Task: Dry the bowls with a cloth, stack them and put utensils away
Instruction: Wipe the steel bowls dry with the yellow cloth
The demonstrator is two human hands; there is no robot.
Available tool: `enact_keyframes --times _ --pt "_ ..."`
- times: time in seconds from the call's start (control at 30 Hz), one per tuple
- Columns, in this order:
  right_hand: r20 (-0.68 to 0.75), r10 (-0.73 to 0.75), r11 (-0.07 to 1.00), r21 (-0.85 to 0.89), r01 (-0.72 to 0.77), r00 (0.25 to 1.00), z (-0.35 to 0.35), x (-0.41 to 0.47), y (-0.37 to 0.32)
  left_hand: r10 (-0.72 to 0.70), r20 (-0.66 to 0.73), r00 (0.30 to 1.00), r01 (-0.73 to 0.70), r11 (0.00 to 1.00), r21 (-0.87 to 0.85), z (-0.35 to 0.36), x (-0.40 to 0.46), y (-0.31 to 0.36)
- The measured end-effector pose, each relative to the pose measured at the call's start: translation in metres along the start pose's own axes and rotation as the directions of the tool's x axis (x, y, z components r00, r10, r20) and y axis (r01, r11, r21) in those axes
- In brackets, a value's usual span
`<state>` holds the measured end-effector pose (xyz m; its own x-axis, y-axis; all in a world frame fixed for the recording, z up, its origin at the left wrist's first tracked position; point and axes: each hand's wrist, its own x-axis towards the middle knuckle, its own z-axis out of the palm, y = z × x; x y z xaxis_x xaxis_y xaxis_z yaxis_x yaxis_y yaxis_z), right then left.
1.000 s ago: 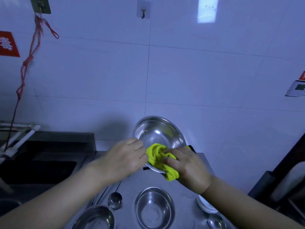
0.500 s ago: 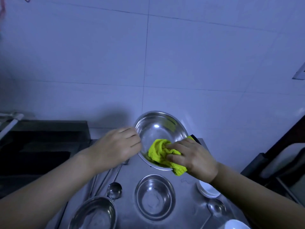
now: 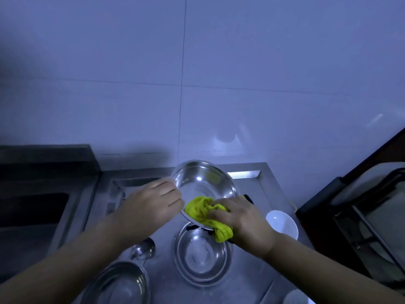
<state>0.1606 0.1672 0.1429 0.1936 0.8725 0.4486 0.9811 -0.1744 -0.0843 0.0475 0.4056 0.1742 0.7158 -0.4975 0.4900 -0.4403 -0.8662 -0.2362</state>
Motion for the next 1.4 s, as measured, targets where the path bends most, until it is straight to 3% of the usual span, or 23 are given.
enact_keyframes --times 0.2,0.3,0.43,0.53,0.63,0.73,0.9,1.2,1.3,1.37,1.4 --pt "0.057 0.204 0.972 0.108 -0.209 0.977 0.049 -0.026 0.001 0.02 0.067 0.998 -0.015 0.997 -0.075 0.053 0.007 0.035" --pt "0.058 0.24 0.959 0.139 -0.246 0.969 0.061 -0.036 0.016 -0.001 0.115 0.993 0.014 0.993 -0.115 0.083 0.017 0.051" --pt "-0.026 0.284 0.907 0.332 -0.26 0.958 0.058 -0.06 0.06 -0.046 0.208 0.977 0.069 0.992 -0.108 0.117 0.039 0.054" --pt "-0.096 0.351 0.881 0.37 -0.294 0.931 0.045 -0.084 0.102 -0.101 0.212 0.972 0.118 0.99 -0.071 0.15 0.07 0.056" --pt "-0.142 0.476 0.833 0.389 -0.393 0.868 0.025 -0.114 0.146 -0.163 0.204 0.965 0.177 0.983 -0.048 0.196 0.108 0.058" --pt "-0.135 0.63 0.72 0.47 -0.511 0.764 0.004 -0.148 0.184 -0.228 0.238 0.944 0.242 0.97 -0.03 0.244 0.147 0.063" --pt "-0.111 0.73 0.613 0.542 -0.575 0.674 -0.01 -0.208 0.227 -0.278 0.25 0.927 0.289 0.957 -0.008 0.307 0.189 0.079" --pt "-0.034 0.735 0.598 0.503 -0.624 0.677 -0.006 -0.245 0.234 -0.327 0.347 0.879 0.336 0.941 0.033 0.342 0.203 0.107" --pt "-0.032 0.692 0.655 0.448 -0.609 0.721 -0.007 -0.236 0.23 -0.373 0.505 0.778 0.406 0.913 0.05 0.343 0.204 0.109" --pt "-0.055 0.648 0.717 0.38 -0.584 0.76 -0.007 -0.23 0.226 -0.406 0.54 0.737 0.447 0.893 0.061 0.341 0.203 0.109" --pt "-0.066 0.621 0.751 0.337 -0.568 0.781 -0.006 -0.228 0.224 -0.406 0.517 0.753 0.451 0.892 0.043 0.334 0.205 0.11"
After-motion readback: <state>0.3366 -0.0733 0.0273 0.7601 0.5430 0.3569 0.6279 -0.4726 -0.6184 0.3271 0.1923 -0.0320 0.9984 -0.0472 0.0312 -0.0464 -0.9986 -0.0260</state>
